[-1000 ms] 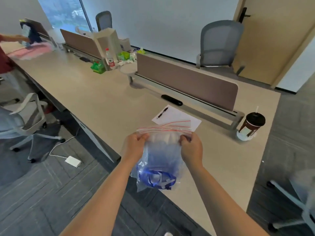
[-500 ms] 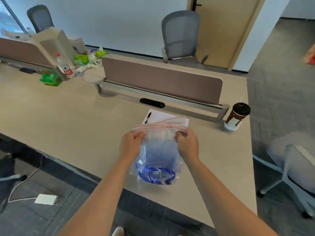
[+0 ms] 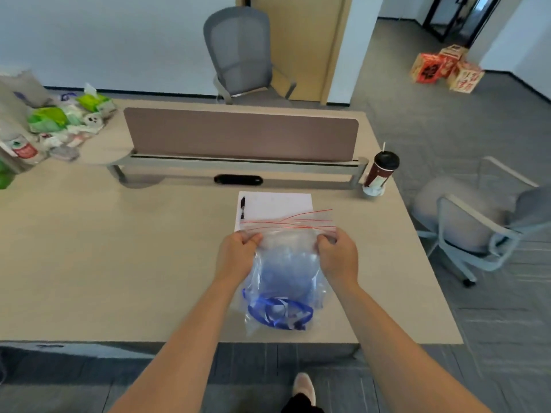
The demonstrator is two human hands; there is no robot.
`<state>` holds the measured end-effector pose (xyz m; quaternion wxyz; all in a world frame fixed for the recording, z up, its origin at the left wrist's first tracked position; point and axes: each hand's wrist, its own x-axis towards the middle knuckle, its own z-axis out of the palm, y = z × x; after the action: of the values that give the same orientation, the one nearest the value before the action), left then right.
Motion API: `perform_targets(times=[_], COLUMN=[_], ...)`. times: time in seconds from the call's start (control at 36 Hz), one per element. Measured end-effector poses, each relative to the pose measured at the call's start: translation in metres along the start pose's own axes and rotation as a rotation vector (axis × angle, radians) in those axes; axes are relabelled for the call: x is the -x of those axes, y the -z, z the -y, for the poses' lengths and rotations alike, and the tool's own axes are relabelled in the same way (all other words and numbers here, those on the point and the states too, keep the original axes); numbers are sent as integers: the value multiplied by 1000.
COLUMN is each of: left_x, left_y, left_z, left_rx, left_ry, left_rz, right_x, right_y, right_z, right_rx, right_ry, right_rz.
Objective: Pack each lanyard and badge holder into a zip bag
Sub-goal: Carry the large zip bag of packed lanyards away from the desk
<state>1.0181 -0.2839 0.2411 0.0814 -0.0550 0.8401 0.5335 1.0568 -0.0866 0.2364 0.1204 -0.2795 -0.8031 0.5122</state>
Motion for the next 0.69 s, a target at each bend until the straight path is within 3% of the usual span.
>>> perform_targets(times=[0.36,0.69], left_x=[-76,-194], left_y=[-42,-97], left_z=[27,66], left_rx=[-95,-410], left_ry=[173,278], left_rz=[42,31], right_x=[-67,-162], right_y=[-61,-121], right_z=[-53,-101], right_rx=[66,217], right_ry=[-235,-192], right_rz=[32,52])
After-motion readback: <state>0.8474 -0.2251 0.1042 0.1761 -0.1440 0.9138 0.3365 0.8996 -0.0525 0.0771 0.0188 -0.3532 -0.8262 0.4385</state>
